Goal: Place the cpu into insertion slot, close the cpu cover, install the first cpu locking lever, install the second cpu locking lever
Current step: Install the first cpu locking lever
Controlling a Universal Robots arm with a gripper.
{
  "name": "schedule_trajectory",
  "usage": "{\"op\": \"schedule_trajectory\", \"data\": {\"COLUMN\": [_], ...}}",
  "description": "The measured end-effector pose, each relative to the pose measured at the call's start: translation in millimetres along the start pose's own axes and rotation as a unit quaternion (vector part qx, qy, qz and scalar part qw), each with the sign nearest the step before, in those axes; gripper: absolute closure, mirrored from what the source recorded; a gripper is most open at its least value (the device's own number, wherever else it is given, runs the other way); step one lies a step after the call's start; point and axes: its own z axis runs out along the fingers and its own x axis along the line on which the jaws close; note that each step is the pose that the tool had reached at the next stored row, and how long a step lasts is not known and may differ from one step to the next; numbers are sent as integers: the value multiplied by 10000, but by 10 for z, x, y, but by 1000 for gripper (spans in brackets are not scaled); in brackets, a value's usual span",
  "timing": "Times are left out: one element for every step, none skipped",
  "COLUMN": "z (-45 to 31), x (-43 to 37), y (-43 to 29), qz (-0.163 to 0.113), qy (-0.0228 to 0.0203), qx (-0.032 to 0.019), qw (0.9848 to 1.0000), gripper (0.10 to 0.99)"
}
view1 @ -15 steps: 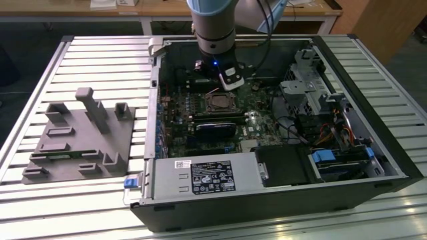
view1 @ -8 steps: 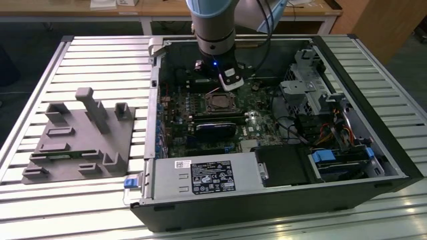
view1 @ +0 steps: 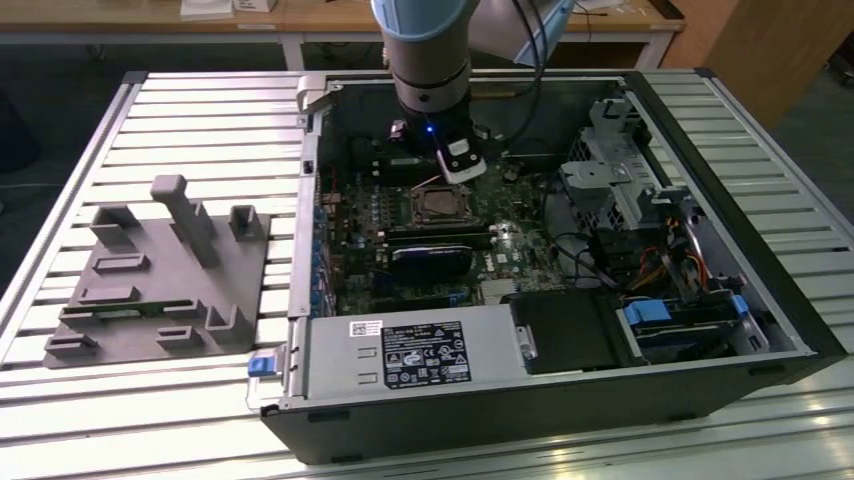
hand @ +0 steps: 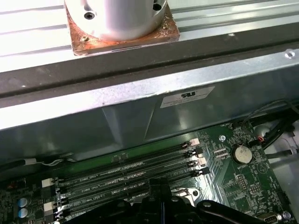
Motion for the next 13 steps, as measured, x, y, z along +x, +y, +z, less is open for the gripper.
{"op": "schedule_trajectory", "data": {"z": [5,9,13,16,20,24,27,31,35,39,42,45,47], "x": [1,1,2,3,3,3,3,3,4,5,5,5,1], "y": [-2,-4,-6,-7,-8,-9,-10,-11,-12,-13,-14,-14,-14], "qz": [1,1,-4,-17,-37,-61,-87,-118,-148,-179,-210,-241,-257], "qy": [0,0,1,6,13,21,30,42,53,65,77,89,95], "qx": [-2,-3,-5,-8,-11,-15,-18,-21,-24,-27,-30,-32,-33], "qw": [10000,10000,10000,10000,10000,10000,10000,9999,9999,9998,9997,9997,9996], "gripper": [980,980,980,980,980,980,980,980,980,980,980,980,980]}}
